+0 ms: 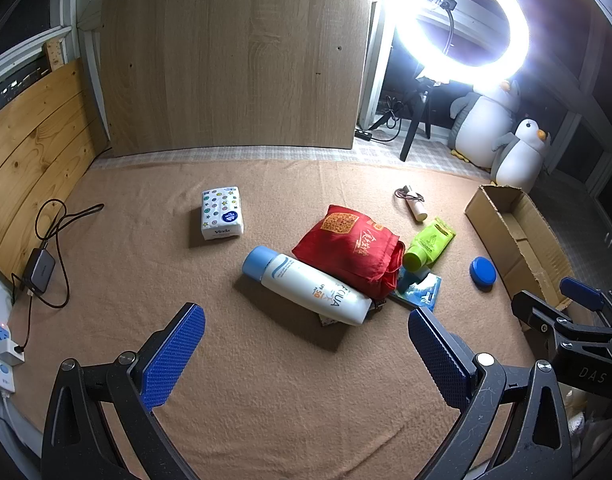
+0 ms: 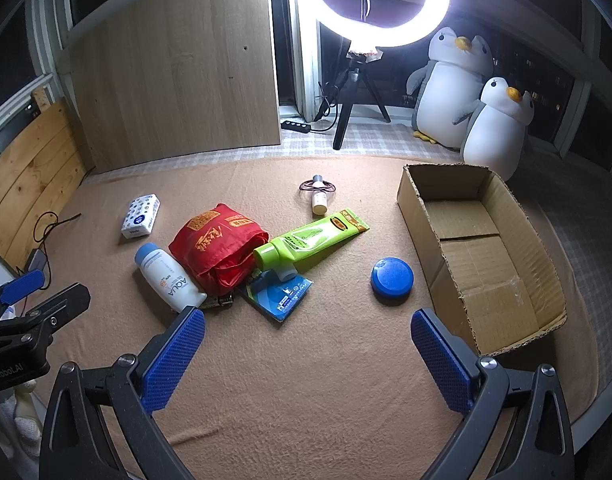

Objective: Organize objects
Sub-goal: 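Move the left tool toward the white AQUA sunscreen bottle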

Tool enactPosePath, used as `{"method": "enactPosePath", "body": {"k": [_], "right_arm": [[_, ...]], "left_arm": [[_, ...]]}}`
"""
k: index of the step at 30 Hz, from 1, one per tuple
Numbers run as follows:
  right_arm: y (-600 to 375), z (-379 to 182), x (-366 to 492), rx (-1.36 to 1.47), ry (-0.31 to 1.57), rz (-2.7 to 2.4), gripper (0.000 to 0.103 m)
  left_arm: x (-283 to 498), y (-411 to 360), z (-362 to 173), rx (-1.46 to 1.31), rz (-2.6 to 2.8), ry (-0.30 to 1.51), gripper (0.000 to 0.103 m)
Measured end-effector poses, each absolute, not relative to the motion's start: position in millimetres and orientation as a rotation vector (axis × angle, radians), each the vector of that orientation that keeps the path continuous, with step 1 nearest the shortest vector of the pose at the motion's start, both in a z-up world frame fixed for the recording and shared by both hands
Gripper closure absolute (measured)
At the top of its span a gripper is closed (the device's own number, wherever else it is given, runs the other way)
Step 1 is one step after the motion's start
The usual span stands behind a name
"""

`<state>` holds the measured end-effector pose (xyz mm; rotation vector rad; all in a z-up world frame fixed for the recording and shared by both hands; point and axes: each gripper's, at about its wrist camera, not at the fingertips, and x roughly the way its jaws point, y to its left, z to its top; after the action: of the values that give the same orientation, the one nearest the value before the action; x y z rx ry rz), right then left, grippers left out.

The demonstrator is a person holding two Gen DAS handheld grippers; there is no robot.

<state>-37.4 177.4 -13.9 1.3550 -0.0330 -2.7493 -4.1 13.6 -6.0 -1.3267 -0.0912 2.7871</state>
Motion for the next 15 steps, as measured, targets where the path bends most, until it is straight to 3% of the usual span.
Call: {"method": "enactPosePath", "body": {"k": [15], "right_arm": [[180.1,-18.2,-38.9,1.369,-0.043,-2.744,0.001]], "left_arm": [[-9.9,15.1,-7.6,-1.329,2.785,-0.087,0.000]]}}
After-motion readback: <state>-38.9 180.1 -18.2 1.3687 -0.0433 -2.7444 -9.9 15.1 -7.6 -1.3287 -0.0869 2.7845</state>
